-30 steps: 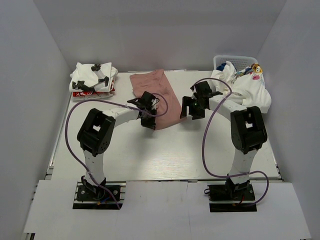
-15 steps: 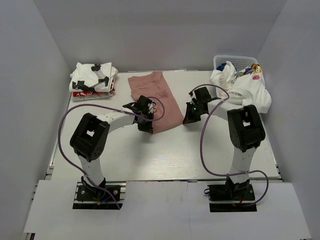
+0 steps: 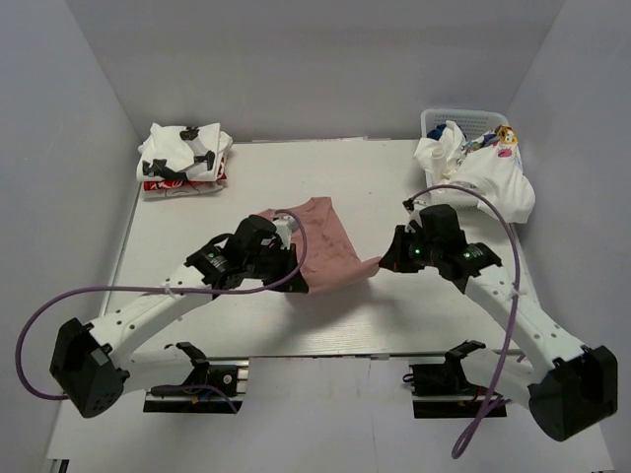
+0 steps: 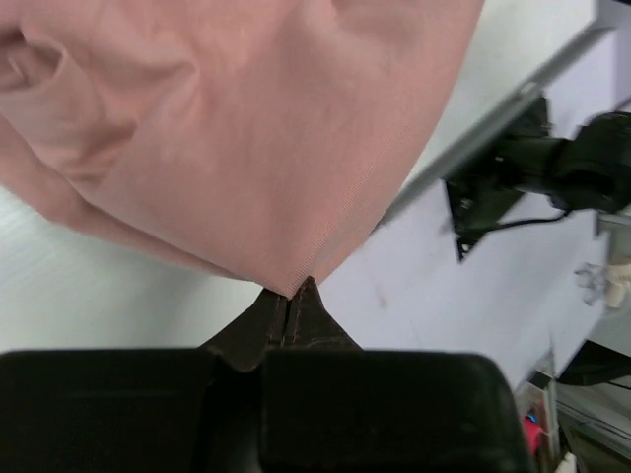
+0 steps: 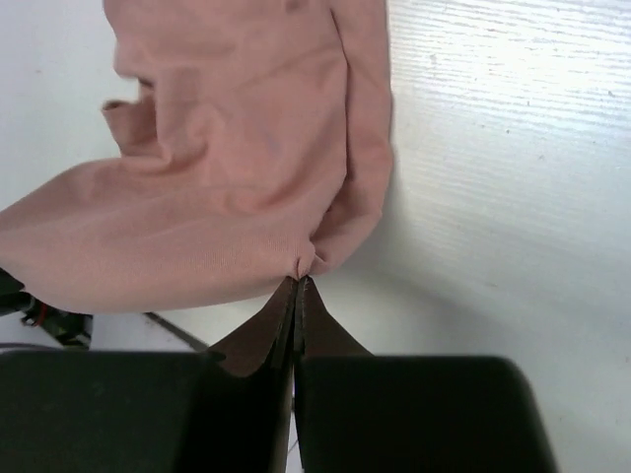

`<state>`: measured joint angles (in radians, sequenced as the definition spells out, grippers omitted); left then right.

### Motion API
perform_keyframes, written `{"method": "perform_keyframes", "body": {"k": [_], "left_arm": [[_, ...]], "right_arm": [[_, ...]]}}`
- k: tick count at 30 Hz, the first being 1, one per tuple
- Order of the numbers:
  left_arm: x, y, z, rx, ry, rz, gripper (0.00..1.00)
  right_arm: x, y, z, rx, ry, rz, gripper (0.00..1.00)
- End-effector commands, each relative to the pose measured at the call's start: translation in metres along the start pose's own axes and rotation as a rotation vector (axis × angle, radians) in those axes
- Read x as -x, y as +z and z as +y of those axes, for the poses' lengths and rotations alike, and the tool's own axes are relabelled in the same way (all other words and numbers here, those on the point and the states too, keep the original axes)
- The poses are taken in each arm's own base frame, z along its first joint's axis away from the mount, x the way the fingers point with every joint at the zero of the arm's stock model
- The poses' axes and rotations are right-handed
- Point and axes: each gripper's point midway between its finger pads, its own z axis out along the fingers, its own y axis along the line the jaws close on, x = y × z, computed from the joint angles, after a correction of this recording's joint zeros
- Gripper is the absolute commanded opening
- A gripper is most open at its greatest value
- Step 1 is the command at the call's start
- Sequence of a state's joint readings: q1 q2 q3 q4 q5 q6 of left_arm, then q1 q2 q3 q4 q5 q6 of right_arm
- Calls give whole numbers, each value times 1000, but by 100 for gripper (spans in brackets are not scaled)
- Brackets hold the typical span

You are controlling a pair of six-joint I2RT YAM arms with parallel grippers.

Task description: Fold and stack the t-shirts

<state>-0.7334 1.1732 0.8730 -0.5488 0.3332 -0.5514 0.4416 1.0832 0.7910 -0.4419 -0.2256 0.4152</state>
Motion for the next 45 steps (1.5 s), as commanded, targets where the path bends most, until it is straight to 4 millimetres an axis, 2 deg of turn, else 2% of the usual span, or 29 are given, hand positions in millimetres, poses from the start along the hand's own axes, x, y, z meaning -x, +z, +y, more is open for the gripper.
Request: {"method": "perform_keyframes", "body": {"k": [1, 3, 4, 5, 8, 9, 10, 12, 13, 14, 15, 16, 17, 19, 20, 22, 23, 25, 26, 28, 31, 32, 33, 34, 35, 38, 40, 42, 45], "left_arm": [[-3, -19, -21, -54, -39, 13, 0], [11, -27, -29, -54, -28, -23, 0], [18, -32, -34, -61, -19, -50, 0], [26, -39, -43, -74, -2, -83, 0], [50, -53, -37, 18, -15, -183, 0], [54, -57, -25, 93, -25, -208, 0], [60, -61, -21, 121, -51, -229, 0], [71, -68, -11, 181, -99, -280, 0], [69, -66, -2, 226, -122, -275, 0], [69, -66, 9, 290, -152, -278, 0], [75, -69, 9, 304, -160, -304, 0], [72, -67, 20, 358, -173, -283, 0], [79, -72, 26, 402, -188, -313, 0], [86, -75, 33, 441, -205, -346, 0], [90, -72, 38, 468, -206, -349, 0], [96, -71, 47, 501, -223, -357, 0], [97, -70, 52, 520, -230, -356, 0], [102, -60, 63, 544, -235, -347, 0], [109, -59, 67, 552, -250, -359, 0], [109, -48, 76, 564, -260, -314, 0], [112, -45, 84, 560, -285, -316, 0], [112, -45, 85, 561, -277, -314, 0], [112, -43, 88, 558, -285, -316, 0], [109, -45, 92, 555, -284, -314, 0], [108, -43, 94, 557, -275, -311, 0], [110, -42, 99, 554, -261, -299, 0], [112, -34, 104, 550, -261, -286, 0], [107, -25, 110, 550, -266, -245, 0], [105, -15, 118, 560, -280, -217, 0]], "right_arm": [[14, -27, 16, 4, -2, -42, 0], [22, -30, 25, 28, -16, -50, 0], [39, -38, 37, 50, -32, -86, 0], [43, -35, 40, 52, -40, -78, 0], [69, -32, 50, 59, -36, -104, 0], [79, -34, 57, 73, -35, -125, 0], [81, -26, 57, 76, -25, -104, 0], [101, -30, 70, 102, -40, -143, 0], [104, -22, 69, 95, -37, -125, 0], [116, -25, 76, 106, -50, -144, 0], [122, -26, 80, 115, -60, -154, 0], [121, -11, 76, 99, -51, -114, 0], [134, -18, 87, 120, -82, -137, 0], [136, -3, 87, 114, -90, -104, 0], [145, 6, 89, 111, -101, -95, 0], [150, 12, 94, 113, -116, -81, 0], [147, 29, 87, 95, -104, -45, 0], [159, 29, 95, 104, -124, -63, 0], [157, 45, 87, 78, -109, -36, 0], [159, 47, 88, 70, -128, -26, 0], [145, 55, 81, 78, -199, 3, 0], [131, 61, 74, 72, -210, 28, 8], [133, 57, 80, 104, -235, -1, 12], [122, 65, 72, 116, -276, 9, 16], [110, 70, 67, 120, -275, 35, 28], [98, 81, 73, 202, -359, 80, 36], [104, 93, 76, 223, -414, 67, 44], [114, 112, 67, 180, -419, 85, 48], [115, 131, 67, 197, -452, 102, 50]]}}
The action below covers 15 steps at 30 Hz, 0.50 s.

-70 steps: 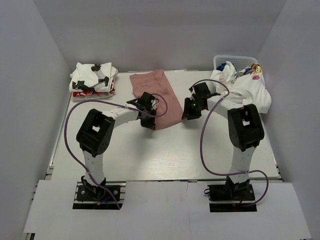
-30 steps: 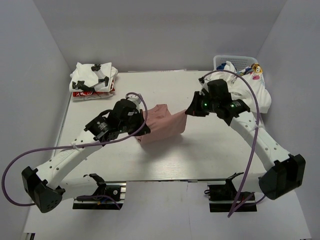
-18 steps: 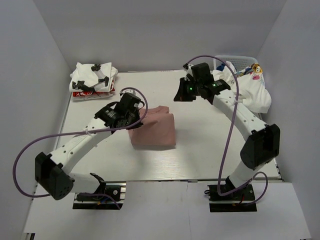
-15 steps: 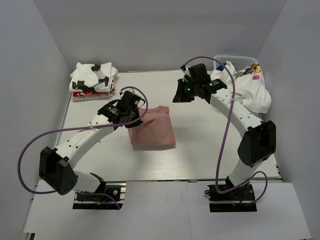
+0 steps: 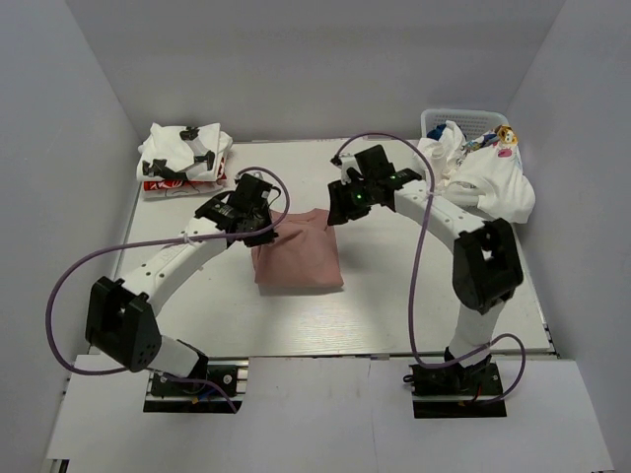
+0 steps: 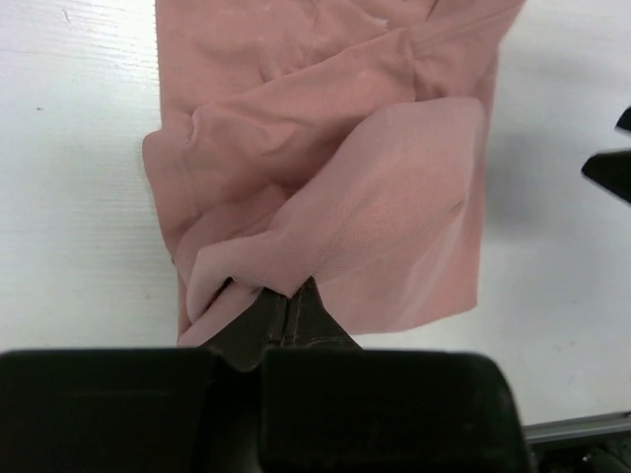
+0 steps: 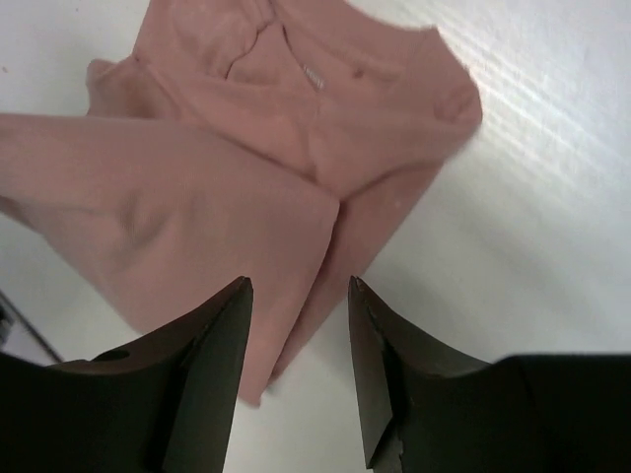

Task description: Fold and stack the t-shirts

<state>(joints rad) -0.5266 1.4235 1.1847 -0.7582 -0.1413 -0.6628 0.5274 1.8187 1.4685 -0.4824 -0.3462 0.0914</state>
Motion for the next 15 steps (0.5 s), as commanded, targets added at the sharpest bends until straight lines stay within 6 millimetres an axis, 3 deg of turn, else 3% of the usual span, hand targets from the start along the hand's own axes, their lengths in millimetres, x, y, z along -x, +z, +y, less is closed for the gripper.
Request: {"method": "perform_keyframes", "body": {"k": [1, 9, 15], "left_arm": [[-3, 16, 6, 10, 1, 38, 0], [16, 58, 13, 78, -54, 105, 0], [16, 70, 19, 75, -71, 138, 0]], "right_arm": [[26, 21, -3, 41, -157, -34, 50], [8, 64, -31, -9, -308, 66, 50], [-2, 74, -25, 11, -403, 142, 50]]}}
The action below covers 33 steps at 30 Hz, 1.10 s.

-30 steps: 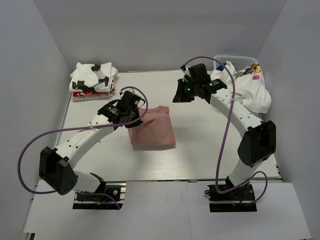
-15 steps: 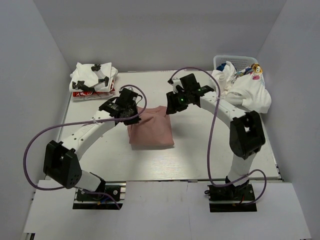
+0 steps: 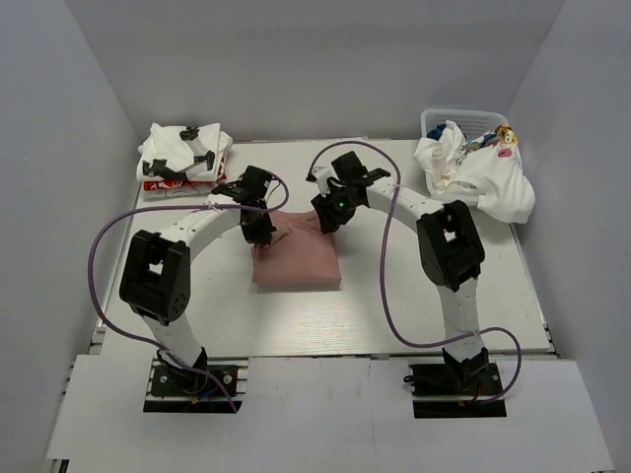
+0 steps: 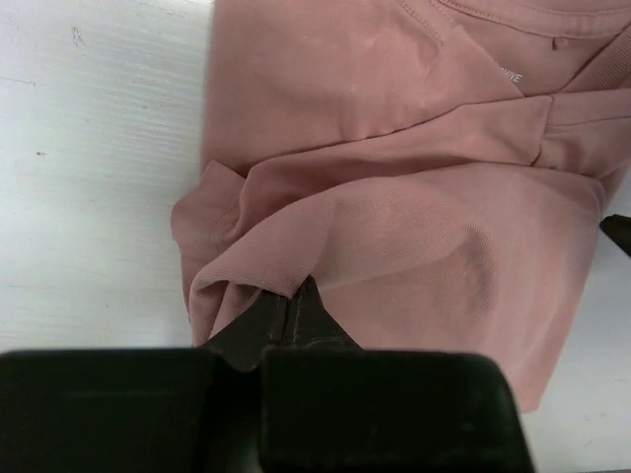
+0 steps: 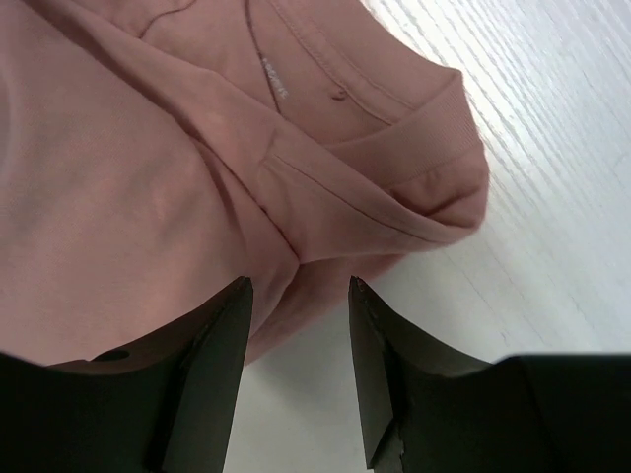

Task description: Fold and stack the t-shirts

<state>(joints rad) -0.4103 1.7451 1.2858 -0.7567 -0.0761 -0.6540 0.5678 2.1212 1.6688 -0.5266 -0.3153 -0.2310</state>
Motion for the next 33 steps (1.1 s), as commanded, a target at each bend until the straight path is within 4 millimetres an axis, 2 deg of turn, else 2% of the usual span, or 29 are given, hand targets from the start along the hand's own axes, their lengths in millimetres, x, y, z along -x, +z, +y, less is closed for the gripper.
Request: {"method": "perform_keyframes", "body": {"k": [1, 2, 3, 4, 5, 6, 7, 8, 9, 10, 11, 12, 13, 14, 15, 16, 17, 19, 21, 22, 24, 25, 26, 29, 33], "left_arm": [[16, -17, -14, -68, 10, -39, 0], [17, -17, -16, -81, 10, -41, 2], [17, -17, -16, -81, 19, -42, 13], [17, -17, -15, -81, 28, -42, 37], [18, -22, -15, -84, 42, -48, 95], [16, -23, -11, -74, 41, -55, 100], [18, -31, -8, -77, 39, -84, 100], [26, -35, -5, -81, 45, -126, 100], [29, -40, -4, -86, 54, -157, 100], [24, -40, 1, -91, 64, -165, 100], [29, -56, 0, -127, 95, -227, 100], [29, -55, -2, -162, 114, -264, 100], [29, -59, -6, -206, 151, -288, 100], [39, -69, -10, -238, 201, -364, 100], [36, -65, -10, -246, 218, -363, 100], [29, -59, -11, -265, 252, -349, 100], [27, -57, -13, -279, 278, -350, 100], [23, -40, -12, -266, 324, -313, 100], [16, -25, -9, -253, 337, -270, 98], [11, -12, -6, -235, 353, -237, 94], [10, -3, -4, -227, 357, -212, 90], [12, -1, -5, -227, 357, -210, 88], [8, 4, -3, -215, 358, -187, 80], [12, 11, -2, -207, 339, -178, 71], [11, 15, 3, -194, 332, -162, 68]], "right_arm": [[14, -6, 5, 4, -118, -8, 50], [13, -5, 6, 3, -123, -1, 50], [14, -6, 5, -5, -121, -2, 50], [13, -5, 5, -19, -110, 2, 50], [16, -6, 4, -31, -108, -9, 52], [14, -11, 2, -67, -109, -21, 57], [20, -13, 0, -88, -86, -55, 61], [15, -14, 0, -103, -76, -60, 63], [28, -31, -5, -161, -73, -112, 65], [34, -36, -5, -176, 6, -148, 67], [34, -39, -4, -182, 37, -156, 70], [42, -55, -1, -197, 57, -191, 70], [44, -60, 3, -193, 136, -203, 70], [45, -64, 6, -191, 172, -211, 70], [52, -76, 9, -196, 203, -238, 72], [44, -77, 17, -175, 340, -214, 72], [43, -77, 20, -161, 380, -209, 74], [30, -73, 32, -116, 500, -151, 74], [23, -65, 38, -92, 560, -128, 68], [21, -64, 41, -72, 575, -121, 67], [27, -65, 42, -50, 582, -128, 70], [26, -63, 43, -30, 589, -112, 70], [26, -66, 50, -7, 600, -78, 72], [16, -60, 66, 75, 615, 1, 72], [6, -53, 64, 106, 633, 27, 74]]}}
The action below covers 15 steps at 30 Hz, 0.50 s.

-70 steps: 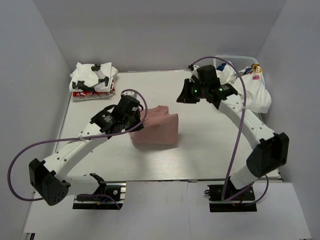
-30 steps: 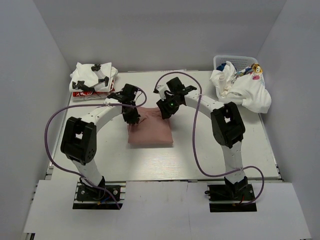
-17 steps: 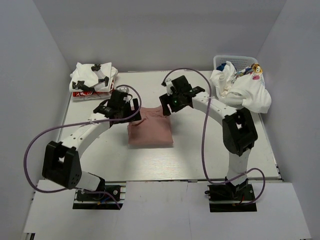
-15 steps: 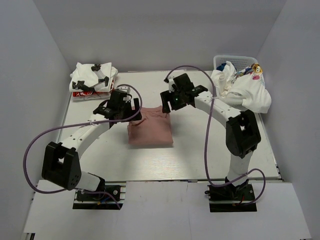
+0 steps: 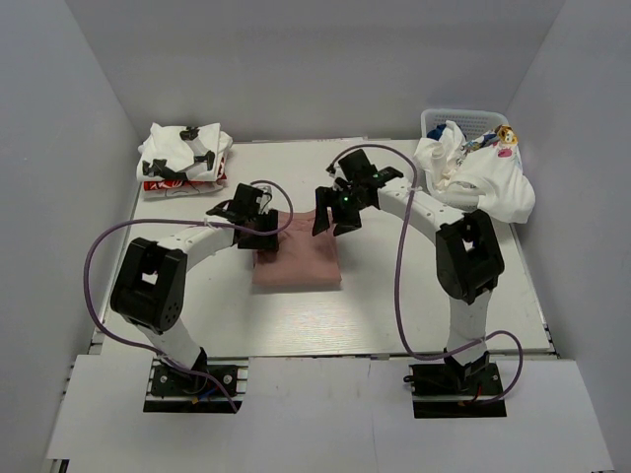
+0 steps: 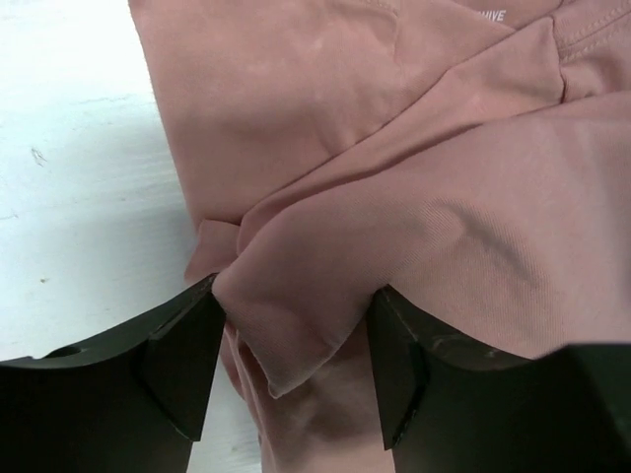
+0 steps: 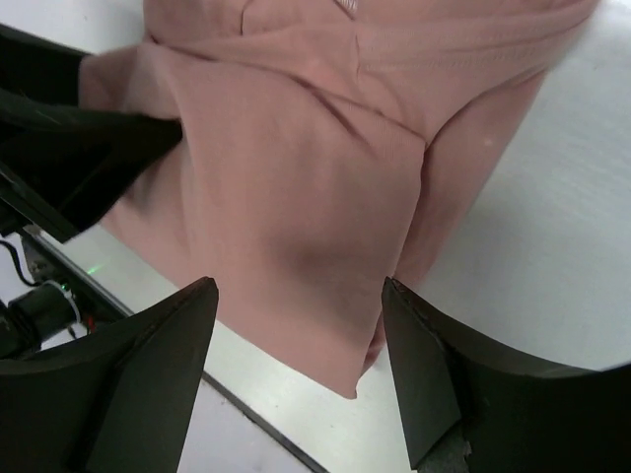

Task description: Fold and stack the t-shirts

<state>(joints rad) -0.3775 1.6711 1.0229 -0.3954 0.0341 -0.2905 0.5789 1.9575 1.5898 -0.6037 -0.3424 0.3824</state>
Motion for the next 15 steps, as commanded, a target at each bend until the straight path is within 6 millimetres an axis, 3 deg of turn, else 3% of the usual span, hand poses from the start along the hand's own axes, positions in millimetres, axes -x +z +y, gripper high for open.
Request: {"method": "perform_keyframes", "body": {"k": [1, 6, 9, 12, 13, 15], "left_arm": [[20, -10, -3, -23, 5, -55, 67], [20, -8, 3, -19, -1, -47, 57], [20, -8, -5, -64, 1, -44, 50], [19, -9, -7, -79, 1, -40, 44], [19, -9, -7, -79, 1, -40, 40], [21, -11, -10, -90, 2, -39, 38]], "right_arm": [[-6, -5, 6, 57, 30, 50, 74], [-17, 5, -1, 155, -24, 128, 75], [-21, 16, -8, 219, -80, 183, 75], [-10, 10, 4, 328, -118, 191, 75], [-13, 15, -3, 343, -79, 232, 81], [-15, 20, -7, 364, -73, 262, 85]]}}
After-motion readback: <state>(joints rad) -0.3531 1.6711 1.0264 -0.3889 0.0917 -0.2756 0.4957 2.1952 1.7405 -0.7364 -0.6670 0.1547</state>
